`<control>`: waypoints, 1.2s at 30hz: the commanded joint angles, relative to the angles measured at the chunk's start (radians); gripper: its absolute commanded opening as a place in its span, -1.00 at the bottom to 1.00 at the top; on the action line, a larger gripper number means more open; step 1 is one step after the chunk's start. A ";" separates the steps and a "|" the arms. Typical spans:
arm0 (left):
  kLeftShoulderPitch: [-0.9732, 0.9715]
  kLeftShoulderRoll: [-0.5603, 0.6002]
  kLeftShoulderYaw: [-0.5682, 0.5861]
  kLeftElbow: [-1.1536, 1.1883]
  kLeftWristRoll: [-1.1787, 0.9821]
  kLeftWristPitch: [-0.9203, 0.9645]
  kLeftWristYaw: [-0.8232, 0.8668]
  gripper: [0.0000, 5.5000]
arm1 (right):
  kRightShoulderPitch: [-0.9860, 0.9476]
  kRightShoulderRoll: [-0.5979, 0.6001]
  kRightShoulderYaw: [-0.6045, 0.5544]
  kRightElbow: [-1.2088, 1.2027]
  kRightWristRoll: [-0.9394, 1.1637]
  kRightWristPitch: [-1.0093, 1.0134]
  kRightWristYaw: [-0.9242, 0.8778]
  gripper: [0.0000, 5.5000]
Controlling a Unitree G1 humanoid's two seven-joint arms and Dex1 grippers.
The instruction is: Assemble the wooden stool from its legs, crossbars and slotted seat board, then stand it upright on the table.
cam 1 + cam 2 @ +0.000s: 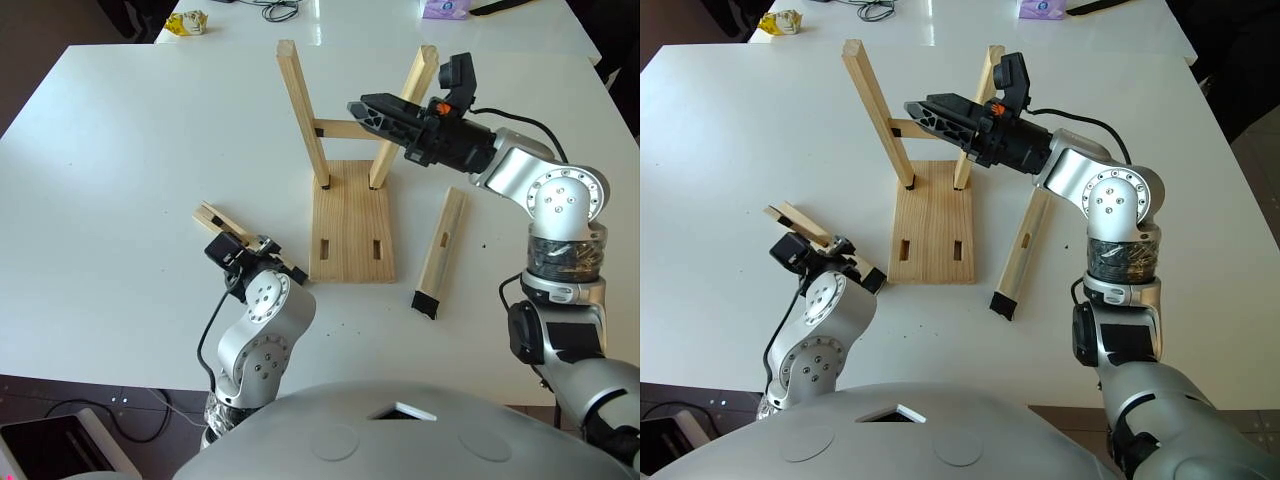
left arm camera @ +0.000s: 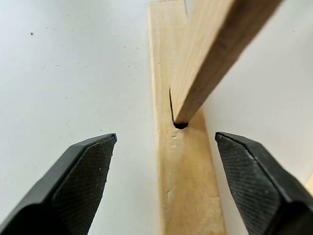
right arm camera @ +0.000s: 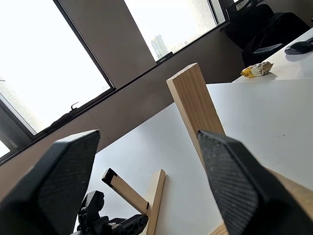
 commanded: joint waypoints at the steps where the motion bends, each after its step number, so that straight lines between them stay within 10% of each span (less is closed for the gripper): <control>1: -0.065 -0.173 0.040 0.002 -0.061 0.035 -0.021 0.37 | 0.033 0.020 -0.021 -0.037 -0.008 -0.022 -0.028 0.33; 19: -0.166 -0.185 0.197 0.084 -0.313 0.248 0.173 0.37 | 0.131 0.095 -0.055 -0.141 0.014 -0.068 -0.133 0.33; 30: -0.025 -0.097 0.125 -0.039 -0.407 0.292 0.243 -0.25 | 0.170 0.087 -0.072 -0.177 0.032 -0.049 -0.161 0.33; 36: 0.012 0.032 0.176 -0.089 -0.513 0.386 0.233 -0.27 | 0.218 0.120 -0.076 -0.222 0.030 -0.076 -0.204 0.33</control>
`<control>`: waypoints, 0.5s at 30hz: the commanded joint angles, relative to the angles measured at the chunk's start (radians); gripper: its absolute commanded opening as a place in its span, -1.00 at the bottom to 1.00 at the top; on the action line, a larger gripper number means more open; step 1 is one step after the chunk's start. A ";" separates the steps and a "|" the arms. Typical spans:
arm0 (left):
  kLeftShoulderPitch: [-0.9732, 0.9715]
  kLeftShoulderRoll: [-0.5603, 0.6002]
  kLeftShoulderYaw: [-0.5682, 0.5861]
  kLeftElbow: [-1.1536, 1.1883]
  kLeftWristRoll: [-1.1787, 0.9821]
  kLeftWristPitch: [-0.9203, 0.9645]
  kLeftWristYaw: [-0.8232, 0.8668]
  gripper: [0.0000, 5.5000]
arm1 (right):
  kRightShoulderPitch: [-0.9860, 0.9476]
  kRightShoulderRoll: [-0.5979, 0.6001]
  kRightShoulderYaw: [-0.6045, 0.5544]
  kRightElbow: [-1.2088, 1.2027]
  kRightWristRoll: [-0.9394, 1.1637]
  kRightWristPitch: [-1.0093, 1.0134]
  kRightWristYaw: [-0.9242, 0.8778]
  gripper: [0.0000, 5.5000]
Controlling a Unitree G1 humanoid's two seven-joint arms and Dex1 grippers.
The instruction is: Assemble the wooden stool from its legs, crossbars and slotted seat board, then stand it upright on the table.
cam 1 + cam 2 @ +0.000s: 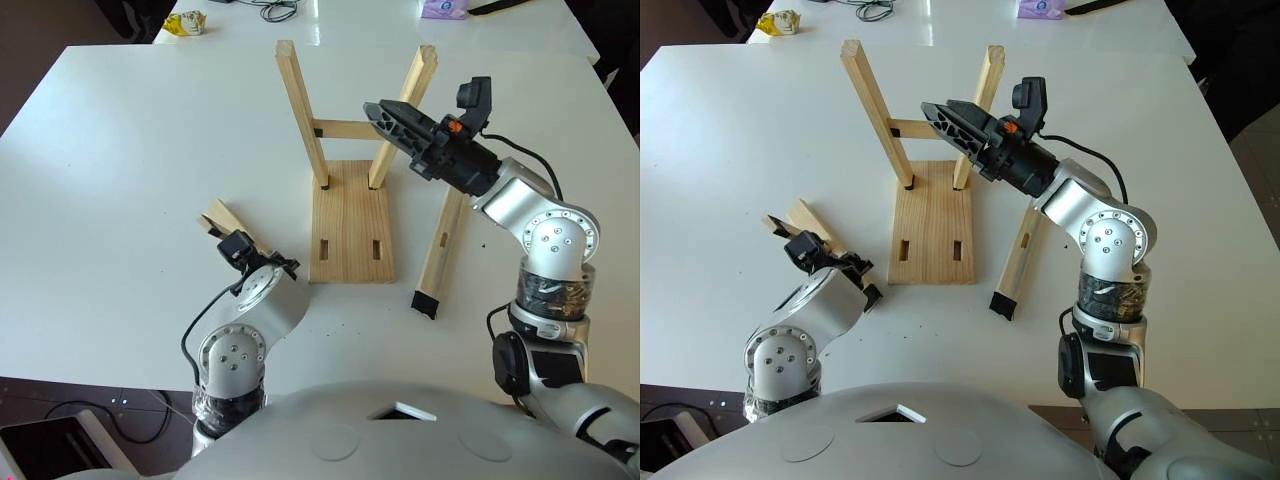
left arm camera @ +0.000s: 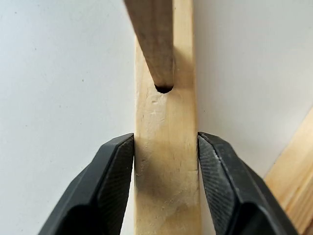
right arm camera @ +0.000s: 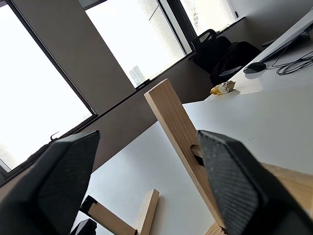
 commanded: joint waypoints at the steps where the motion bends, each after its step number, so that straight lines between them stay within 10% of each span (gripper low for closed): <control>1: 0.045 0.055 0.035 0.009 -0.073 0.072 -0.006 -0.27 | 0.035 0.017 -0.005 -0.044 0.005 -0.024 -0.034 0.33; 15: -0.112 0.329 0.238 0.035 0.043 0.030 -0.560 -0.27 | 0.081 0.059 0.000 -0.070 -0.023 -0.125 -0.077 0.33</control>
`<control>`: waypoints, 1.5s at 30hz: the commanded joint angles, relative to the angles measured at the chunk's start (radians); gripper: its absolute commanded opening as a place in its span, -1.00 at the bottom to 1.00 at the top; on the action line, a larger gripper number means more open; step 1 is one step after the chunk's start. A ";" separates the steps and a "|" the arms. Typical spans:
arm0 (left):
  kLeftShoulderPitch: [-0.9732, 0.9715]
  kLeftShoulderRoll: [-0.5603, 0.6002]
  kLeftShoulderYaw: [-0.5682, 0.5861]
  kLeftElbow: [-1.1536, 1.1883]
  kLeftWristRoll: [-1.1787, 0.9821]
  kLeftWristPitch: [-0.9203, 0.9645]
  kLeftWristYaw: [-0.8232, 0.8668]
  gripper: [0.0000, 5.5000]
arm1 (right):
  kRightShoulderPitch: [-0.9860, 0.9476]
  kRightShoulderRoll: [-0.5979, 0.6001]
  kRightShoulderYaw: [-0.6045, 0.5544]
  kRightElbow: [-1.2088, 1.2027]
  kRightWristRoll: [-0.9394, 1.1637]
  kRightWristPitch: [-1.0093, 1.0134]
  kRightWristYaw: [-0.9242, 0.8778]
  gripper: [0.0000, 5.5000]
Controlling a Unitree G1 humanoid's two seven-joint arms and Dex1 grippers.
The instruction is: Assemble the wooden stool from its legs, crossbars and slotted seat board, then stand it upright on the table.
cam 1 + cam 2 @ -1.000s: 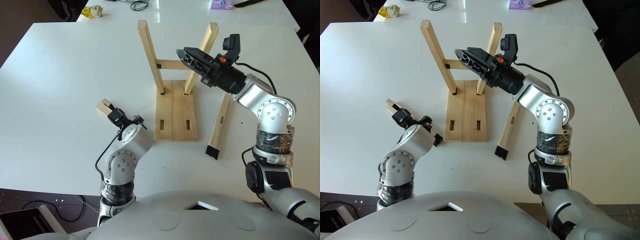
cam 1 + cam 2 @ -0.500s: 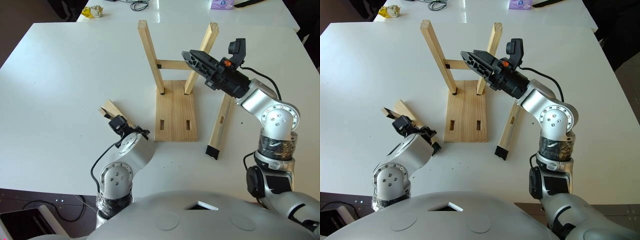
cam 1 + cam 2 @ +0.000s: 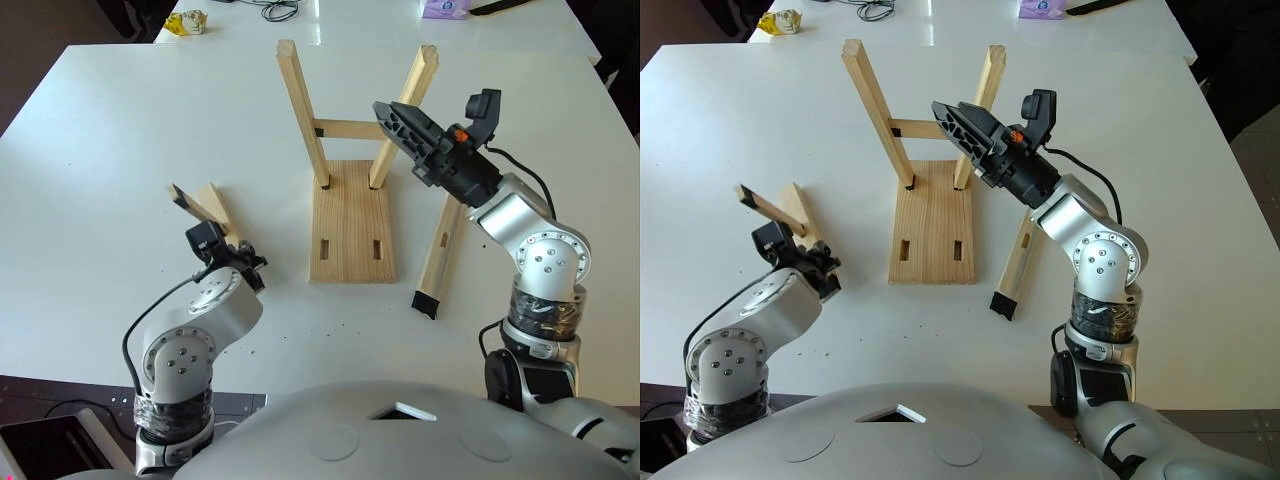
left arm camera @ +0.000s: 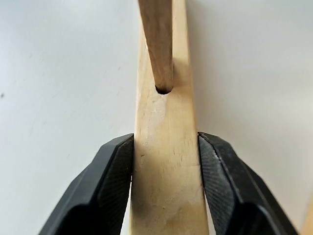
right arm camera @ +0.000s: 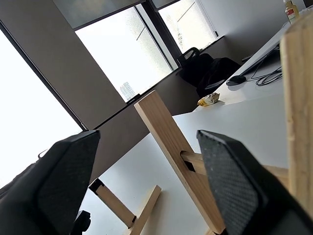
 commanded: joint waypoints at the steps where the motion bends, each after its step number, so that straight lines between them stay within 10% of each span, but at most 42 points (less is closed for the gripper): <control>1: -0.083 0.067 0.072 0.040 0.049 -0.047 -0.207 -0.27 | 0.009 0.012 0.000 -0.009 -0.019 -0.045 -0.014 0.33; 18: -0.123 0.083 0.132 0.139 0.296 -0.118 -0.641 -0.27 | -0.006 0.003 0.019 0.013 -0.041 -0.095 0.014 0.33; 30: -0.374 0.079 0.387 0.162 0.048 -0.345 -0.982 -0.27 | -0.205 -0.119 0.020 0.068 0.015 -0.026 0.148 0.33; 45: -0.568 0.215 0.335 0.200 -0.158 -0.368 -1.490 -0.27 | -0.662 -0.269 -0.118 0.379 0.450 0.295 0.160 0.33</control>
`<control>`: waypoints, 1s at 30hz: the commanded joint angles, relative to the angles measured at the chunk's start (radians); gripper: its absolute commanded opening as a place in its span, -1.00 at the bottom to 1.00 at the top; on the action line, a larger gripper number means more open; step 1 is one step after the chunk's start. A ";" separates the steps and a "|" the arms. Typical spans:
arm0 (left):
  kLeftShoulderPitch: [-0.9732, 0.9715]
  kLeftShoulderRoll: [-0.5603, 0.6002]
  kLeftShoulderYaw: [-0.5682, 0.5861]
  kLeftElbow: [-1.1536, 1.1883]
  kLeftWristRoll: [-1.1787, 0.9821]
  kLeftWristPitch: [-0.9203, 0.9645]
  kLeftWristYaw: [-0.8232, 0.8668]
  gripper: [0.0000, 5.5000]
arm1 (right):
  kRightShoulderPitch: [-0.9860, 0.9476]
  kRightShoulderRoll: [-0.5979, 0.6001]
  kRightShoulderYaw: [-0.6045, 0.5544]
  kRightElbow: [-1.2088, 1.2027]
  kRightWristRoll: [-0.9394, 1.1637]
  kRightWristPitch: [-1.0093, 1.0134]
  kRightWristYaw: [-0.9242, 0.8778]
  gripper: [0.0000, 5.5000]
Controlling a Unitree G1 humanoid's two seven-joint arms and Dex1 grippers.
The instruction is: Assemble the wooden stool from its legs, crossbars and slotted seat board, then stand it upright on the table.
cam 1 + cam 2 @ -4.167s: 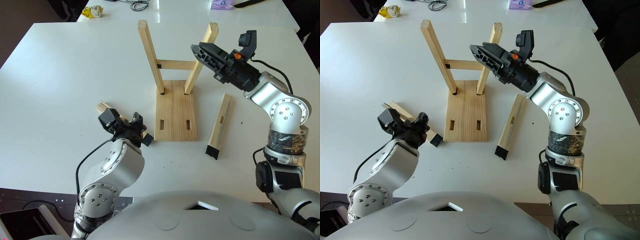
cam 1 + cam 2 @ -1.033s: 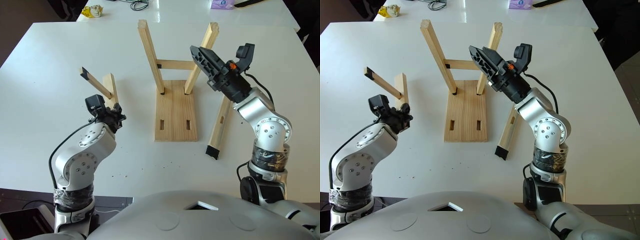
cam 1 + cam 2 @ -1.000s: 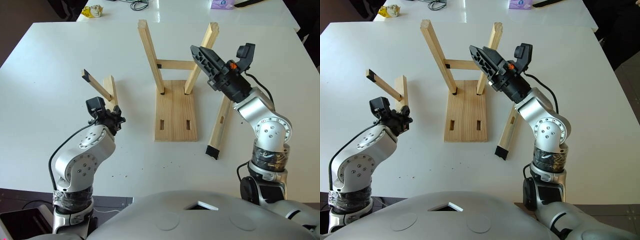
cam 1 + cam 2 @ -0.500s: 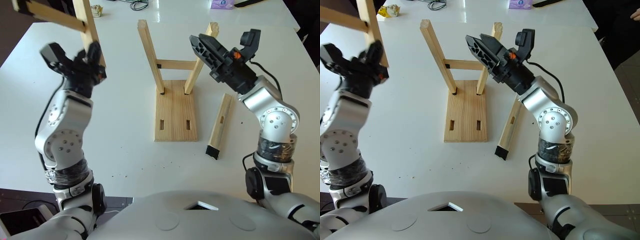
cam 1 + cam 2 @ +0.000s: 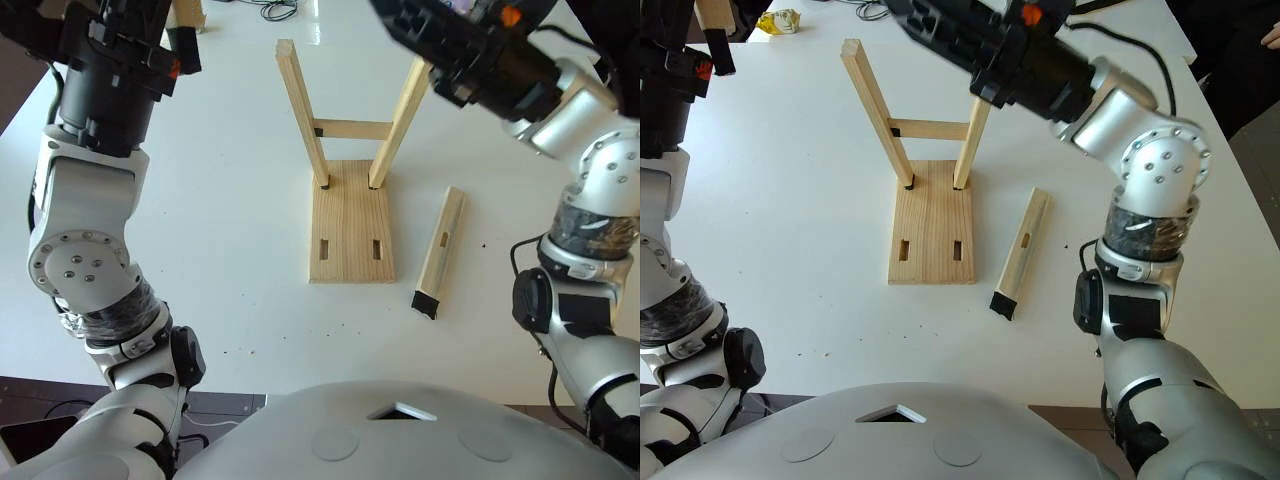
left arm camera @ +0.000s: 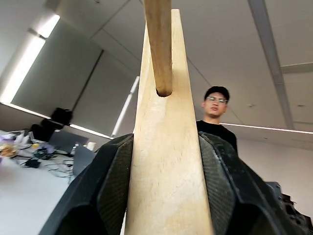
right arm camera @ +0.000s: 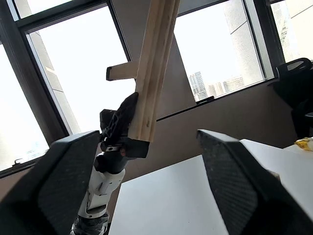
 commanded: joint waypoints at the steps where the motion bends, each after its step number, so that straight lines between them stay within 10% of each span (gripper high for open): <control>1: -0.031 0.050 -0.031 0.022 -0.030 0.015 -0.155 -0.27 | -0.160 -0.061 -0.056 0.174 0.104 0.087 -0.014 0.33; 30: 0.009 0.067 -0.213 0.060 0.008 0.092 -0.462 -0.27 | -0.289 -0.078 -0.035 0.251 0.048 0.210 0.233 0.33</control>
